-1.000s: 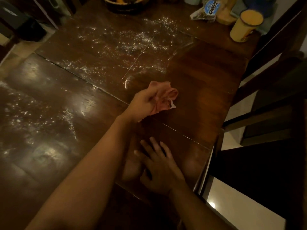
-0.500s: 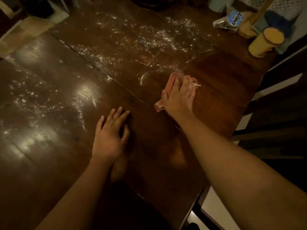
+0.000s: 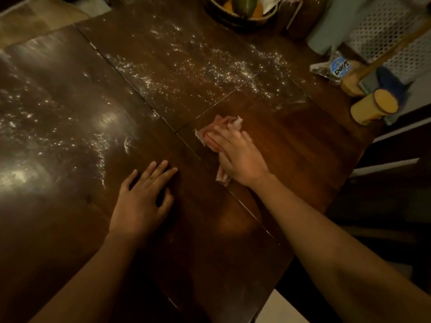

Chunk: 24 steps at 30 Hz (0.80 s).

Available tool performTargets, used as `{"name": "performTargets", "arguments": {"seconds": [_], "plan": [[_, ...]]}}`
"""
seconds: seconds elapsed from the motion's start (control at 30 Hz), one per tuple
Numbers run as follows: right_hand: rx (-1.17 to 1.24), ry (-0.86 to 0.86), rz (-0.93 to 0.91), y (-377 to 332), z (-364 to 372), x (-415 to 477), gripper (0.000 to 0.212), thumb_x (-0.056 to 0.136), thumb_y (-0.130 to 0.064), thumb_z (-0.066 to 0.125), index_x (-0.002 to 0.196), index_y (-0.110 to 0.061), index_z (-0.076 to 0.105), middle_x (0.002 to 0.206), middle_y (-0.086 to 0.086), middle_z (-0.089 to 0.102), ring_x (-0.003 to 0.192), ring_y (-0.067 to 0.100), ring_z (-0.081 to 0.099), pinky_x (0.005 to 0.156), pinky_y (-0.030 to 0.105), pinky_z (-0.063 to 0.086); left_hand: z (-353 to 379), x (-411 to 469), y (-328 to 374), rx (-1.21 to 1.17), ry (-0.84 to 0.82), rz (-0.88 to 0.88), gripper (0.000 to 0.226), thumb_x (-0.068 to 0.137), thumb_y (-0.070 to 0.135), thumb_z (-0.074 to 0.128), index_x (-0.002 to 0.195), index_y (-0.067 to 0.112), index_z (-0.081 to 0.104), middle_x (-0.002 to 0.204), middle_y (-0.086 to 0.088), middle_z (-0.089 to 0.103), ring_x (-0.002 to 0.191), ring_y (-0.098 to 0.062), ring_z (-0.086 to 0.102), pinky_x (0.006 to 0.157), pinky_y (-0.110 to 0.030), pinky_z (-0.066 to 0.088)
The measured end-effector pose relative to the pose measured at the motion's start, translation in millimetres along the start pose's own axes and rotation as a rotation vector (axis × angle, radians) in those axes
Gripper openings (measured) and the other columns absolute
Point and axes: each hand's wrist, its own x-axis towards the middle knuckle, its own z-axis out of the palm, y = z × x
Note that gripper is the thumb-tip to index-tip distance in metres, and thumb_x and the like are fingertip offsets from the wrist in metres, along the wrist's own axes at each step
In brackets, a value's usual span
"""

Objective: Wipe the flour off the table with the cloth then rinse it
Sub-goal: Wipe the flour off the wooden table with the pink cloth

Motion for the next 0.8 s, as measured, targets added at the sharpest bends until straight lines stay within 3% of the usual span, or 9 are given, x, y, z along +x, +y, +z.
{"name": "performTargets", "arguments": {"seconds": [0.17, 0.23, 0.3, 0.4, 0.5, 0.57, 0.67, 0.8], "plan": [[0.026, 0.149, 0.424, 50, -13, 18, 0.061, 0.096, -0.034, 0.034, 0.157, -0.025, 0.030, 0.166, 0.002, 0.021, 0.154, 0.027, 0.012, 0.123, 0.056, 0.013, -1, 0, 1, -0.011, 0.003, -0.003, 0.054, 0.096, 0.043, 0.031, 0.149, 0.041, 0.032, 0.159, 0.016, 0.025, 0.149, 0.000, 0.010, 0.122, -0.042, 0.011], [0.008, 0.187, 0.457, 35, -10, 42, 0.061, 0.096, -0.035, 0.033, 0.155, -0.020, 0.034, 0.163, 0.008, 0.028, 0.153, 0.031, 0.016, 0.124, 0.054, 0.014, -2, -1, 1, -0.013, 0.004, 0.003, 0.054, 0.096, 0.044, 0.031, 0.150, 0.041, 0.031, 0.159, 0.016, 0.025, 0.149, 0.000, 0.011, 0.122, -0.043, 0.013], [0.005, 0.179, 0.350, 12, -4, 57, 0.059, 0.096, -0.035, 0.030, 0.154, -0.021, 0.037, 0.161, 0.007, 0.033, 0.153, 0.031, 0.017, 0.124, 0.054, 0.015, -2, -2, 1, -0.010, 0.006, 0.005, 0.054, 0.096, 0.044, 0.031, 0.150, 0.042, 0.031, 0.159, 0.017, 0.025, 0.149, 0.000, 0.010, 0.122, -0.044, 0.015], [0.083, 0.066, -0.023, -14, 9, 44, 0.057, 0.098, -0.039, 0.030, 0.153, -0.026, 0.039, 0.163, 0.000, 0.031, 0.154, 0.030, 0.010, 0.123, 0.057, 0.013, -1, 0, 2, -0.019, 0.013, -0.004, 0.053, 0.095, 0.044, 0.033, 0.148, 0.042, 0.034, 0.158, 0.017, 0.027, 0.148, 0.001, 0.012, 0.121, -0.043, 0.016], [0.110, -0.042, -0.308, 4, 9, 7, 0.052, 0.097, -0.032, 0.040, 0.148, -0.027, 0.046, 0.161, -0.005, 0.033, 0.154, 0.025, 0.009, 0.123, 0.054, 0.012, -1, 1, 2, -0.020, 0.018, -0.009, 0.052, 0.094, 0.043, 0.034, 0.147, 0.042, 0.036, 0.157, 0.017, 0.030, 0.148, 0.001, 0.015, 0.121, -0.043, 0.017], [0.076, -0.036, -0.370, 35, -3, -12, 0.052, 0.093, -0.029, 0.043, 0.144, -0.032, 0.052, 0.158, -0.011, 0.036, 0.153, 0.020, 0.017, 0.121, 0.058, 0.014, -1, 0, 2, -0.026, 0.021, -0.007, 0.052, 0.095, 0.043, 0.034, 0.147, 0.042, 0.037, 0.157, 0.017, 0.030, 0.148, 0.001, 0.014, 0.121, -0.042, 0.016], [0.080, 0.034, -0.115, 63, -13, -14, 0.053, 0.094, -0.031, 0.038, 0.146, -0.038, 0.047, 0.160, -0.016, 0.028, 0.153, 0.017, 0.013, 0.120, 0.064, 0.011, -2, 0, 2, -0.038, 0.024, -0.013, 0.052, 0.095, 0.043, 0.033, 0.147, 0.041, 0.039, 0.157, 0.018, 0.028, 0.148, 0.002, 0.013, 0.122, -0.039, 0.012], [0.169, 0.184, 0.254, 7, 6, 19, 0.054, 0.097, -0.026, 0.042, 0.152, -0.028, 0.041, 0.164, -0.003, 0.027, 0.155, 0.029, 0.006, 0.122, 0.059, 0.012, -1, 1, 1, -0.026, 0.021, -0.016, 0.052, 0.094, 0.042, 0.034, 0.146, 0.041, 0.039, 0.157, 0.018, 0.029, 0.148, 0.002, 0.014, 0.122, -0.037, 0.011]]}}
